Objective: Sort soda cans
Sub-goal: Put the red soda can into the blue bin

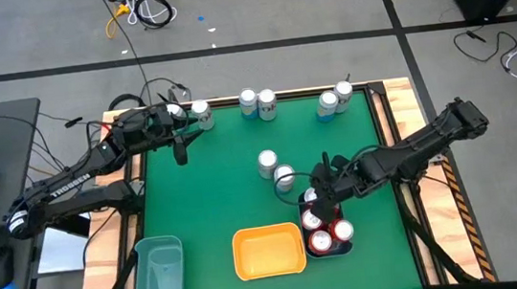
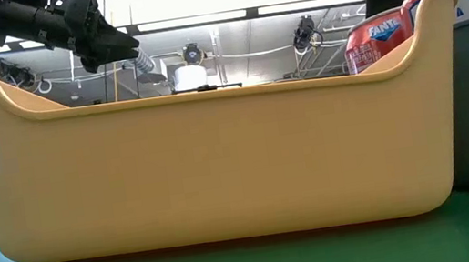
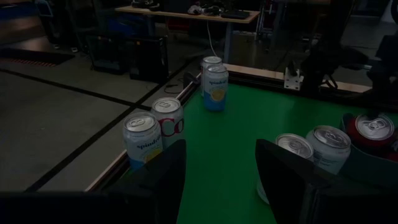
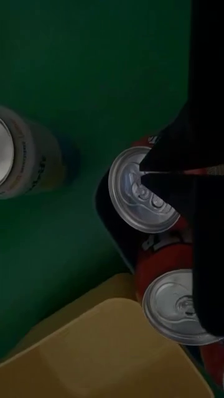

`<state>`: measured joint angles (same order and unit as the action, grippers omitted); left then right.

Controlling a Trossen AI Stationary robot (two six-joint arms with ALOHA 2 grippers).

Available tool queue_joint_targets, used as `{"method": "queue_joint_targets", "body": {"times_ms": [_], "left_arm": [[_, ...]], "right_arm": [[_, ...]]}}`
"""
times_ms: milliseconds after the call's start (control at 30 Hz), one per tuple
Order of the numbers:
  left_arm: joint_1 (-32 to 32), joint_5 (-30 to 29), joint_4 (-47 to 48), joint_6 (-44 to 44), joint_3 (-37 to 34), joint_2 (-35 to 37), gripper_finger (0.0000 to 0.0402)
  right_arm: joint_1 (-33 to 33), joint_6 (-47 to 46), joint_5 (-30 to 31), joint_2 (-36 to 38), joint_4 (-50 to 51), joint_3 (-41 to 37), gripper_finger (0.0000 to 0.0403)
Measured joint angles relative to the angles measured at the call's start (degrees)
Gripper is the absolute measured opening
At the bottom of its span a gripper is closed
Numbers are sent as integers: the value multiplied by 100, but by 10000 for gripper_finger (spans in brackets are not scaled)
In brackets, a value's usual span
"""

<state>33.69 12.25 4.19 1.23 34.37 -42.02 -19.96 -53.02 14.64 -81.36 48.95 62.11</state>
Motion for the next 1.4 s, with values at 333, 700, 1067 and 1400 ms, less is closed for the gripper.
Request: {"method": "queue_joint_targets", "body": {"times_ms": [333,700,1067,1400], "left_arm": [[0,0,-7,-22,0,-1,198],[1,-4,-11,-76,0,0,198],[0,-7,-9,-103,0,-2,198],[0,-33,79,-107,0,-2,198]], "right_arm": [[-379,-430,-167,17,337,11,1],[-527,-618,-312,16,1374,177,0],[-728,-687,-229,-14,1511,297,0],[-521,-346,-117,17,799,-11,0]]}}
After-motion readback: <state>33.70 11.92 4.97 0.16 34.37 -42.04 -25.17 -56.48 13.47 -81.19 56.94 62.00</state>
